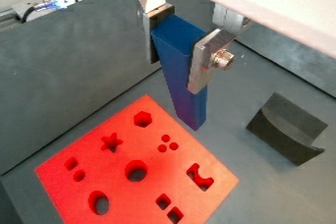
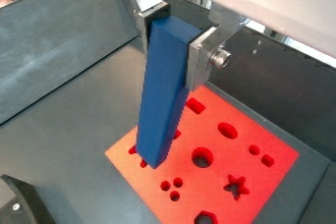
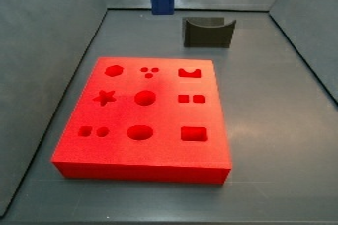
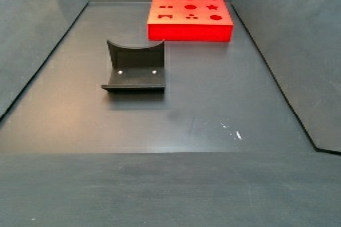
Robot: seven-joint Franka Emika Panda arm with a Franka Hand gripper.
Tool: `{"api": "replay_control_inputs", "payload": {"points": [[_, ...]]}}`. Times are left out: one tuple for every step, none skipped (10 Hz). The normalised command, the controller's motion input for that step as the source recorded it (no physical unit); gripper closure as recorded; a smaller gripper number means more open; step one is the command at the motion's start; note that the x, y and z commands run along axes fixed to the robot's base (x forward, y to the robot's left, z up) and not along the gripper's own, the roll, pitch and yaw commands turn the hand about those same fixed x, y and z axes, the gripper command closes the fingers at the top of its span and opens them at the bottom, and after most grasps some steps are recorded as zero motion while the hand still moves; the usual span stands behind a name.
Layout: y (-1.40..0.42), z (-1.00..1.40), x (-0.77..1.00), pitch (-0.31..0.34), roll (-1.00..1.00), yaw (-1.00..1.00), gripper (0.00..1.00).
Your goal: Insert the rectangle object.
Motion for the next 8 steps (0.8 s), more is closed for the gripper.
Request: {"api": "replay_control_inputs", "payload": {"points": [[0.0,0.0,-0.07,-0.007,0.0,0.0,1.0],[0.0,0.0,0.0,0.026,0.0,0.0,1.0],[0.0,0.0,0.0,-0.009,0.0,0.0,1.0],[0.0,-0.19,-0.04,-0.047,0.0,0.0,1.0],[-0.01,-0.31,-0.1,-0.06,-0.4,-0.11,1.0],[-0.33,0.0,0.02,0.0,-0.5,-0.04,1.0],[-0.42,0.0,0.07,0.0,-0.5,0.0,1.0],[-0.47,0.0,0.13,0.0,-0.5,0.0,1.0]]}}
